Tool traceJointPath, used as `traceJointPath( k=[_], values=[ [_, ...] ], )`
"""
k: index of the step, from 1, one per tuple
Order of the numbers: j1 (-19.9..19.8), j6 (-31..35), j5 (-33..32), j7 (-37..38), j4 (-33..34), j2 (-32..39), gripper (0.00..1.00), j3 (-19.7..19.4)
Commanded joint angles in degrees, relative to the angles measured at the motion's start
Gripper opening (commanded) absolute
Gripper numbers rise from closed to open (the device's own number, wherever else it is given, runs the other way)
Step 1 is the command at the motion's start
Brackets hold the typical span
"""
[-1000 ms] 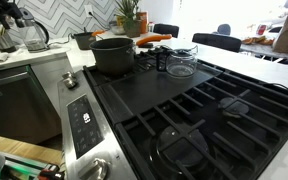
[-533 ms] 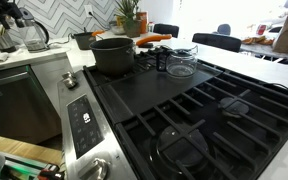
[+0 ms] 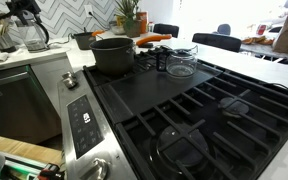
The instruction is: Move the black crate to the left
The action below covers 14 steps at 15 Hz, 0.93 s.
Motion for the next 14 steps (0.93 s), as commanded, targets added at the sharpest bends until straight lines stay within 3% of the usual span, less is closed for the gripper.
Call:
traceJointPath(
  k=[1,11,13,14],
  values=[
    [-1.0,2.3,3.1,-11.7,0.0,0.3,1.0,-5.1],
    [-5.8,-0.5,9.2,-44.9,3.7,4.0,1.0,-18.0],
    [-7.1,-1.4,10.3,-48.8,5.6,6.0,1.0,-19.6],
    [-6.8,0.8,8.3,-44.7,2.7,3.2,1.0,-17.8]
  ],
)
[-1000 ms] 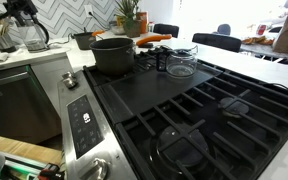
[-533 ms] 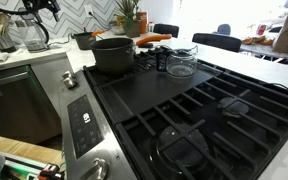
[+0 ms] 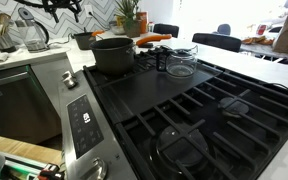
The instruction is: Move the black crate to the left
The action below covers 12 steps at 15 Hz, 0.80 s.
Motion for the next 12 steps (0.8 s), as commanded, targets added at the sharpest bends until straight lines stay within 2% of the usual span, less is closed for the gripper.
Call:
traceJointPath(
  k=[1,12],
  values=[
    [-1.2,-0.4,0.6,-1.6,0.8,0.8,1.0,0.1],
    [-1.8,-1.1,0.6,-4.1,3.1,3.3,1.0,-0.1]
  ],
)
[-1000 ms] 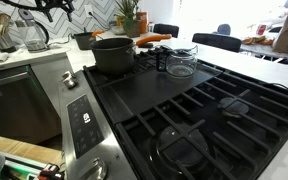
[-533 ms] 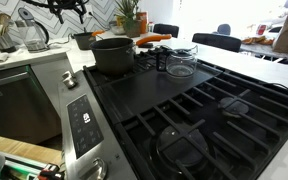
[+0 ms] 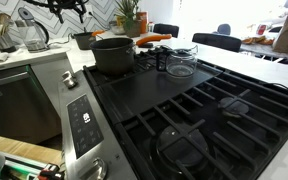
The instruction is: Move the black crate to the left
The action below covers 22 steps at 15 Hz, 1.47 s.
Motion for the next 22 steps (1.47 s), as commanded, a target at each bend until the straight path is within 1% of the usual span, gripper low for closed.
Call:
traceJointPath(
  k=[1,7,14,16,22],
  values=[
    [-1.0,0.9,-0.7,-0.8,1.4,1.6,1.0,0.7],
    [-3.0,1.3,-0.8,-3.3,7.4,9.1,1.0,0.1],
    [-6.9,5.4,-2.6,-6.2,13.1,18.8,1.0,0.7],
    [-8.0,5.2,-3.2,-7.8,14.8,21.4,1.0,0.9],
    [-11.1,7.7,-2.3,-11.4,19.6,28.1,1.0,1.9]
  ],
)
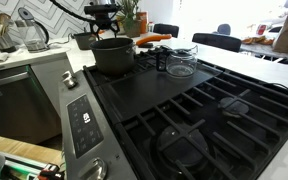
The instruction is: Move the black crate to the left
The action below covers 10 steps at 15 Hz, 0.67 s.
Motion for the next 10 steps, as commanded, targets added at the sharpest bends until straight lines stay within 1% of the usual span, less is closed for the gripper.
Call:
traceJointPath(
  k=[1,6,10],
  values=[
    [-3.0,1.9,0.2,-3.8,4.4,4.9,1.0,1.9],
    [-3.9,1.5,-1.0,-8.3,8.6,9.0,1.0,3.6],
    [-4.2,2.2,-1.1,-10.9,10.7,11.8,1.0,4.6]
  ],
)
